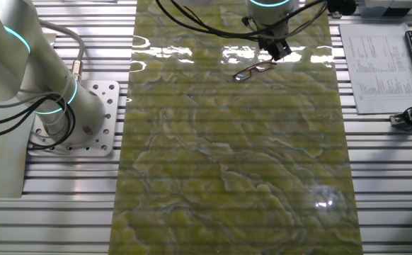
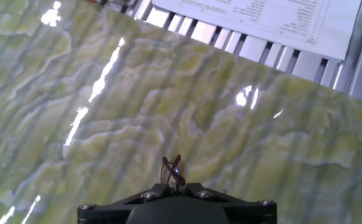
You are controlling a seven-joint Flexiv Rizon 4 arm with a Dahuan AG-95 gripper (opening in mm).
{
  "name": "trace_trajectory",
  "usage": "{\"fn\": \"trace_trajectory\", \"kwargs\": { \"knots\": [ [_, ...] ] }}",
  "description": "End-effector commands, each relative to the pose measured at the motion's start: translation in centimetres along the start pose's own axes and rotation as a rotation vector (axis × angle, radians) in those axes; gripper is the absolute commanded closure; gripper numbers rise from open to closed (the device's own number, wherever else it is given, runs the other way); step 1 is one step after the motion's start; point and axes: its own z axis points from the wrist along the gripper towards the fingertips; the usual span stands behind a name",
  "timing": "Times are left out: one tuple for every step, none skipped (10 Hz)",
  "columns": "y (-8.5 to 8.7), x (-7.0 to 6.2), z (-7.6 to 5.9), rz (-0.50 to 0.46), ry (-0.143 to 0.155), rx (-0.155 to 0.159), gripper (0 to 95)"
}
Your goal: Unfold the leg of the glasses (with one hand)
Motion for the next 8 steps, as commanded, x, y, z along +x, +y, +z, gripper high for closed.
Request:
{"fn": "trace_trajectory", "kwargs": {
  "knots": [
    [0.05, -0.29, 0.06, 0.003, 0.005, 0.005, 95.0],
    [0.11, -0.53, 0.06, 0.007, 0.010, 0.007, 95.0],
    [0.17, -0.66, 0.09, 0.007, 0.013, 0.009, 95.0],
    [0.19, -0.76, 0.09, 0.004, 0.017, 0.011, 95.0],
    [0.20, -0.88, 0.07, 0.003, 0.019, 0.012, 95.0],
    [0.21, -0.93, 0.06, 0.003, 0.019, 0.012, 95.0],
    [0.23, -1.10, 0.02, 0.003, 0.018, 0.012, 95.0],
    [0.23, -1.13, 0.02, 0.004, 0.018, 0.012, 95.0]
  ]
}}
